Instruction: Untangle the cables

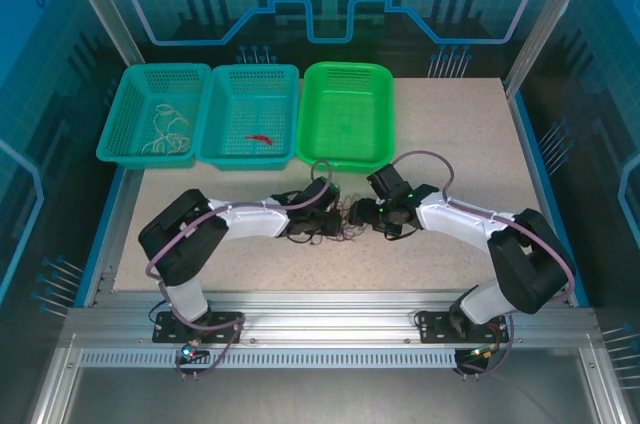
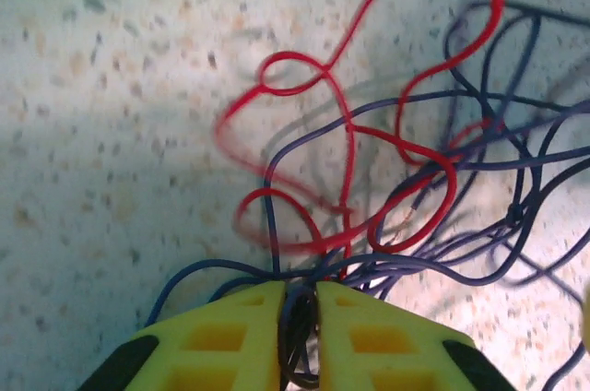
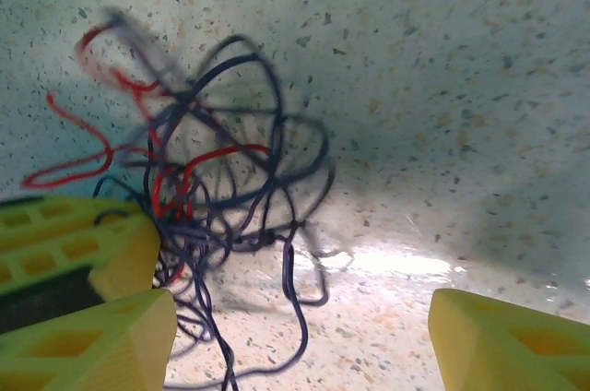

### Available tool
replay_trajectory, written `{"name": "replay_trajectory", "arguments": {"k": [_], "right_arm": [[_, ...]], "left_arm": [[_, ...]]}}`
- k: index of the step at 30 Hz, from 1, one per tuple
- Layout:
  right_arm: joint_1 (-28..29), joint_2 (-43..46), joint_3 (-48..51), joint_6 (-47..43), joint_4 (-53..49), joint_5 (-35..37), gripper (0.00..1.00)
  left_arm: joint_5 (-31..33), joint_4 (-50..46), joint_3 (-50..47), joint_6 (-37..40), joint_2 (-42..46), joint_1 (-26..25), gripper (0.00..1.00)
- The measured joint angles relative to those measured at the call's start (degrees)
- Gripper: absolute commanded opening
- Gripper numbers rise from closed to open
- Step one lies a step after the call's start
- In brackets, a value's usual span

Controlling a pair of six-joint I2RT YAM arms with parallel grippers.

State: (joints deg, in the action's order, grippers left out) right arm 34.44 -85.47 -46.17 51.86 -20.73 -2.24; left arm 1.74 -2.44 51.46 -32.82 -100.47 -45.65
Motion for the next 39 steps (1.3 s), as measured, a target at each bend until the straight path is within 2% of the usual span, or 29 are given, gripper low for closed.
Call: {"name": "replay_trajectory", "arguments": {"k": [2, 9, 14, 19, 23, 26, 29, 35, 39], "right_arm": [[0.0, -0.9, 0.1, 1.4, 1.3, -1.0, 0.74], [0.0, -3.7, 0.2, 3.7, 3.2, -2.8, 0.73], [-0.3, -3.5, 0.4, 3.4, 3.2, -2.7, 0.72], [-1.6, 0.1, 1.6, 2.0, 2.4, -2.1, 0.73], [-1.6, 5.5, 3.7, 0.6, 1.7, -1.6, 0.73], [-1.5, 8.8, 5.0, -0.5, 1.7, -1.2, 0.72], [-1.2, 11.0, 6.9, -0.7, 1.3, -0.7, 0.71], [-1.1, 15.6, 8.6, -1.4, -2.5, 1.6, 0.72], [-1.1, 17.5, 8.6, -2.3, -4.0, 2.5, 0.72]], "left_arm": [[-1.4, 2.1, -2.2, -2.2, 1.5, -0.6, 0.21], [-3.2, 8.1, -5.2, -9.8, 3.4, -6.6, 0.57], [0.0, 8.5, -6.4, -8.6, 12.2, -7.4, 0.64], [4.0, 6.1, -6.2, -1.7, 23.8, -6.4, 0.64], [5.0, 1.7, -4.3, 1.4, 26.0, -3.2, 0.57], [4.0, -2.7, -1.0, 3.5, 22.8, -0.7, 0.52], [0.7, -5.8, 4.2, 6.5, 15.6, 0.5, 0.49], [-7.6, -9.3, 10.8, 15.0, 2.4, 0.5, 0.42], [-11.5, -10.7, 11.2, 19.1, -2.1, 0.7, 0.41]]}}
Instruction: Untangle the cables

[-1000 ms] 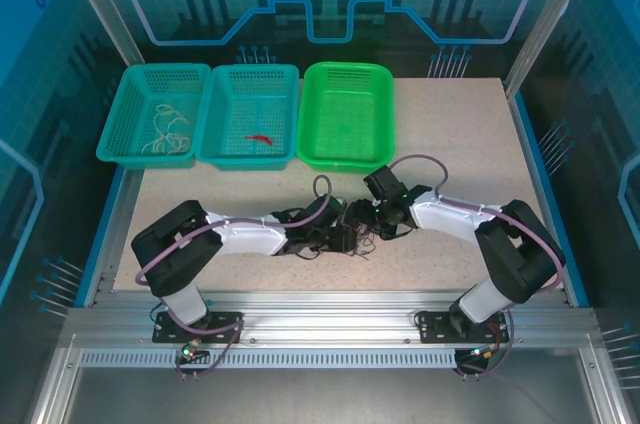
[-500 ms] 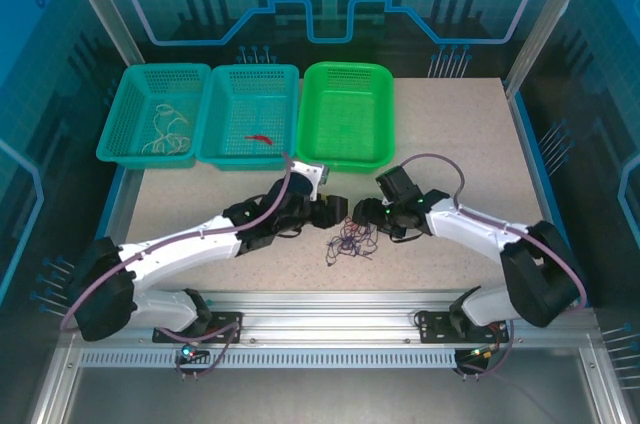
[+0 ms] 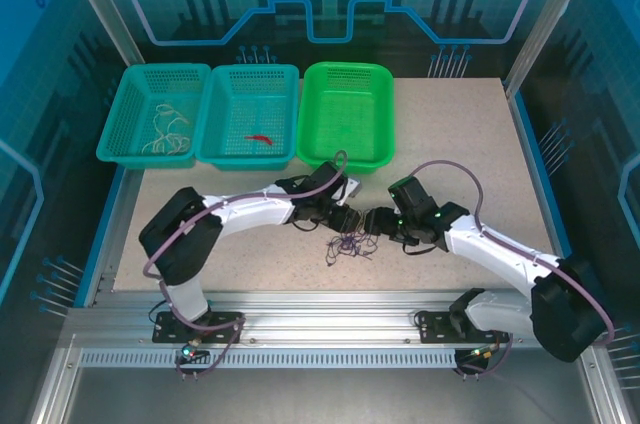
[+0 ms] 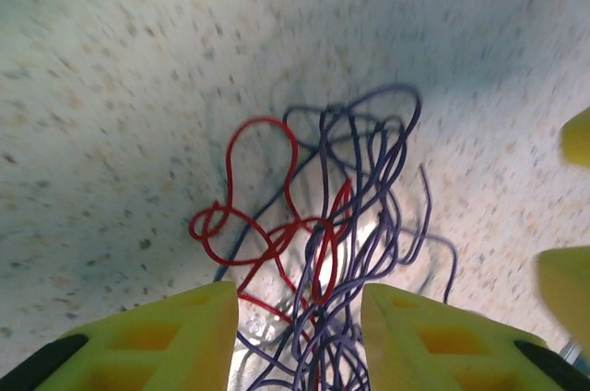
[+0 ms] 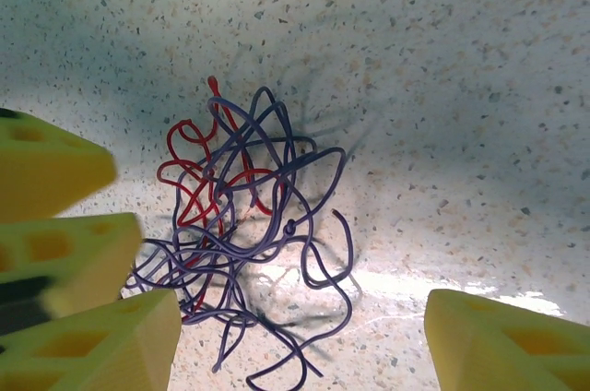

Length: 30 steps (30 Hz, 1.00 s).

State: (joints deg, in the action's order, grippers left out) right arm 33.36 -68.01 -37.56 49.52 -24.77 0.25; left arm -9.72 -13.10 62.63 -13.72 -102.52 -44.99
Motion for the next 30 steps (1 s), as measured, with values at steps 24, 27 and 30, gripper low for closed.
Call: {"name": "replay_trajectory", "arguments": {"k": [24, 27, 30], "right_arm": [[8.6, -12.0, -2.6, -4.2, 5.6, 1.3, 0.65], [9.1, -15.0, -3.5, -5.3, 6.9, 1.6, 0.34], [9.2, -17.7, -3.8, -5.3, 7.7, 2.8, 0.14]], "left_arm": [[-1.4, 6.2, -5.3, -1.0, 2.2, 0.7, 0.00], [-1.1, 8.0, -8.0, -2.9, 4.7, 1.2, 0.00], [-1.3, 9.7, -9.6, -4.5, 7.2, 1.2, 0.18]]}}
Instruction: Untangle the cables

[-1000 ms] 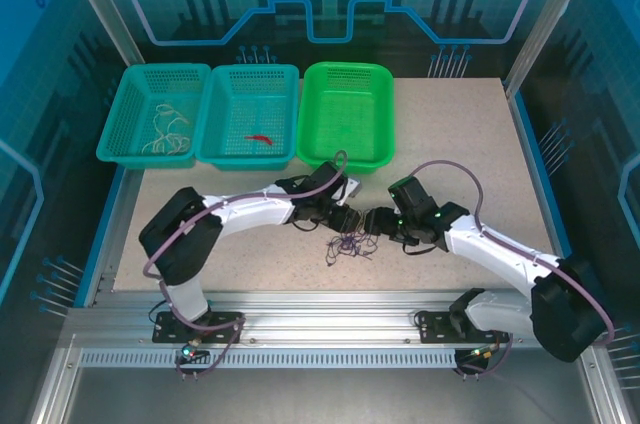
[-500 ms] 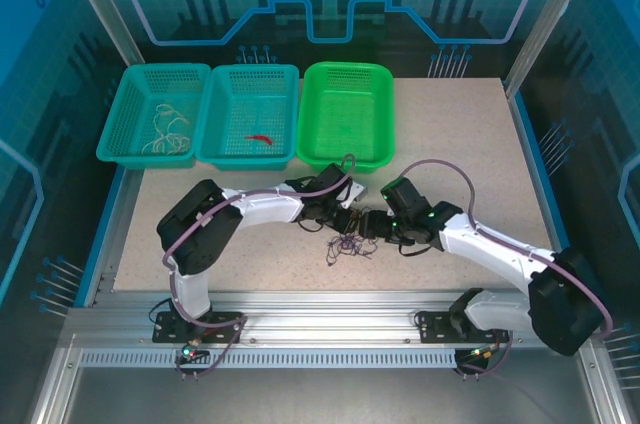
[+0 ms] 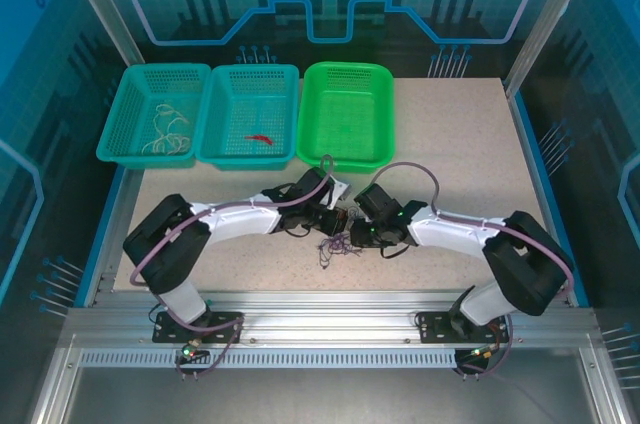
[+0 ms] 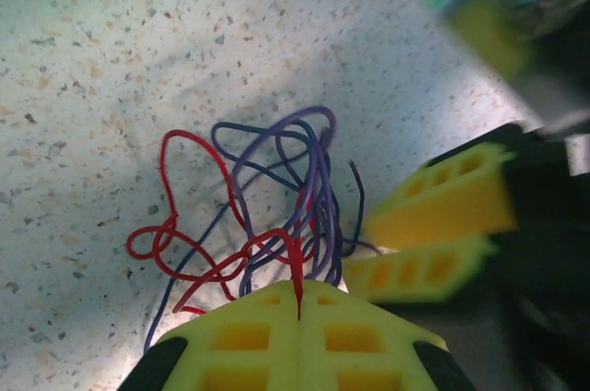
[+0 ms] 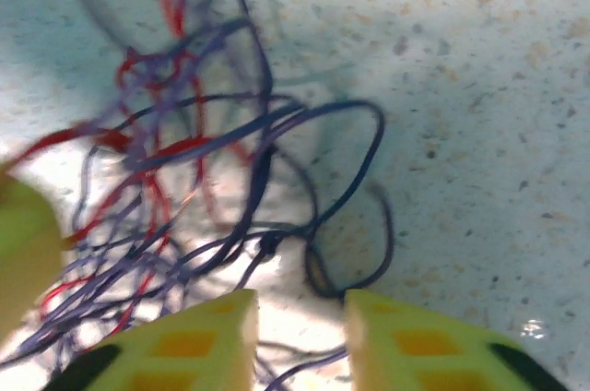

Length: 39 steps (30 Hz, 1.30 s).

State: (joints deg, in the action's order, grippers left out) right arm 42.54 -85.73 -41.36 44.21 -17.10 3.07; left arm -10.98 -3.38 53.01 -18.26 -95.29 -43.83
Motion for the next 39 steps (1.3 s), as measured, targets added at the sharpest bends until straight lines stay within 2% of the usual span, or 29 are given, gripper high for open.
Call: {"name": "replay_trajectory", "arguments": {"k": [2, 5, 11, 21, 29, 32, 35, 37, 39], "right_arm": [[0.0, -0.5, 0.2, 0.1, 0.1, 0.9, 0.05], [-0.4, -0.2, 1.1, 0.2, 0.7, 1.3, 0.00], [-1.0, 1.5, 2.2, -1.9, 1.1, 0.9, 0.00], [-1.4, 2.2, 1.9, -4.2, 0.2, -0.3, 0.00], [-1.4, 2.1, 0.8, -4.9, -0.3, -1.0, 0.00], [-1.4, 2.2, 0.7, -4.9, -0.5, -1.0, 0.00], [-1.4, 2.1, 0.7, -4.9, -0.7, -1.0, 0.03], [-1.4, 2.2, 0.7, -4.9, -1.0, -1.0, 0.08], [-1.4, 2.3, 0.7, -5.1, -1.0, -1.2, 0.17]], "left_arm": [[0.2, 1.1, -0.8, -1.2, 1.7, 0.0, 0.27], [0.5, 2.6, -2.5, -2.1, 4.6, 0.6, 0.29], [1.1, 2.2, -3.8, -0.6, 6.4, 3.7, 0.30], [-0.7, -4.3, -1.0, 15.3, -2.1, 4.3, 0.40], [-4.0, -3.6, 3.5, 17.4, -6.8, 4.3, 0.43], [-5.2, -3.1, 4.0, 17.4, -8.1, 4.3, 0.40], [-5.4, -2.8, 4.3, 17.4, -9.8, 4.3, 0.31], [-5.4, -2.9, 4.3, 17.6, -10.5, 4.3, 0.17], [-5.4, -2.9, 4.3, 17.6, -10.7, 4.3, 0.02]]}}
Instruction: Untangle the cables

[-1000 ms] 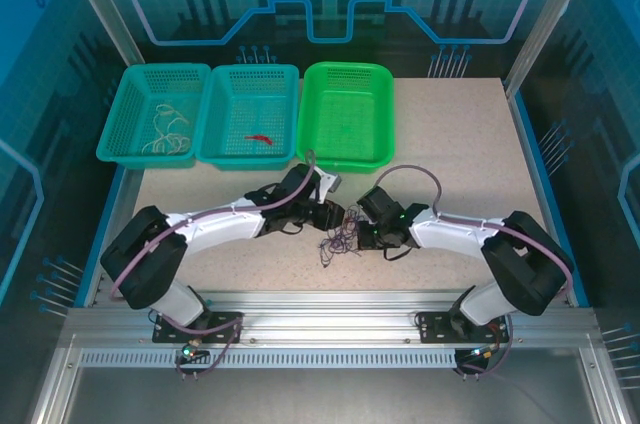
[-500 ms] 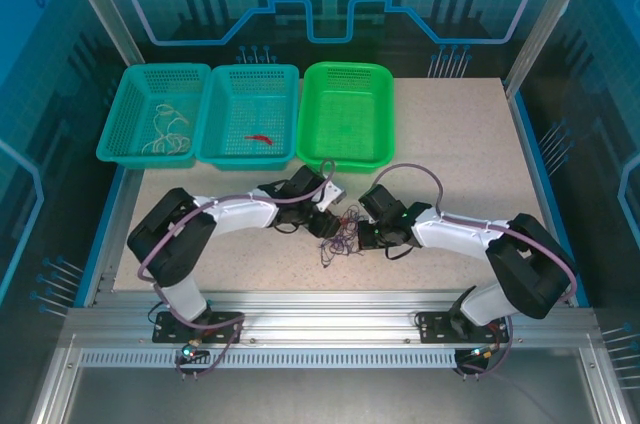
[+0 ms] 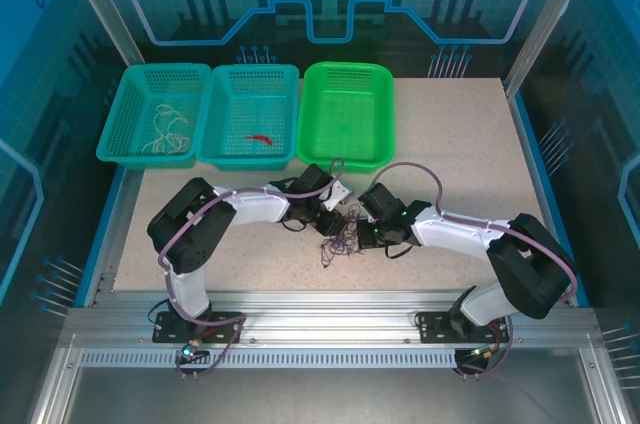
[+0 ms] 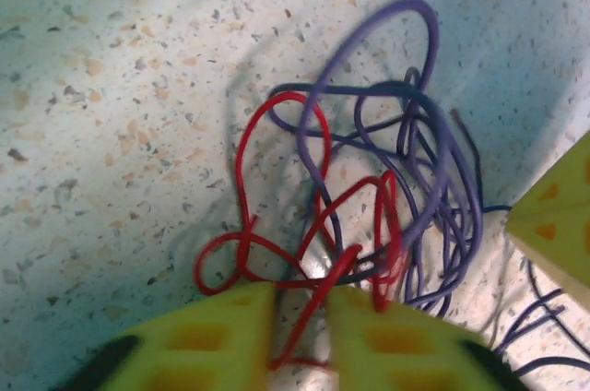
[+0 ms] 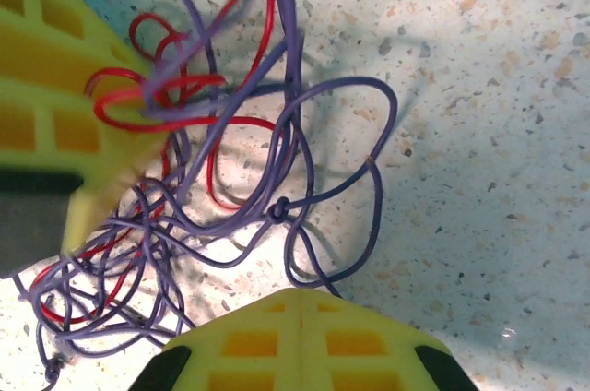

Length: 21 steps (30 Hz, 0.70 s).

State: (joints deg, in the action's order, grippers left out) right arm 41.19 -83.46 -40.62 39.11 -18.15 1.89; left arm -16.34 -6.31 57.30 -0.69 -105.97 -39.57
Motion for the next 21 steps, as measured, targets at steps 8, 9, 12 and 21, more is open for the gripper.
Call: {"name": "replay_trajectory", "arguments": {"k": [8, 9, 12, 21], "right_arm": [[0.7, 3.9, 1.0, -1.8, 5.9, -4.3, 0.40], [0.9, 4.0, 1.2, -1.9, 7.0, -4.6, 0.42], [1.2, 4.0, 2.2, -1.8, 8.7, -4.9, 0.47], [1.2, 2.6, 5.6, -2.4, 14.6, -5.8, 0.32]], "left_arm": [[-3.1, 5.6, -4.0, -5.0, 3.8, 0.0, 0.00], [-3.7, 6.5, -4.7, -6.0, 4.8, 0.0, 0.00], [-4.6, 9.3, -6.0, -8.7, 7.2, 0.0, 0.00], [-9.5, 16.5, -8.4, -16.4, 12.6, 0.2, 0.00]]}}
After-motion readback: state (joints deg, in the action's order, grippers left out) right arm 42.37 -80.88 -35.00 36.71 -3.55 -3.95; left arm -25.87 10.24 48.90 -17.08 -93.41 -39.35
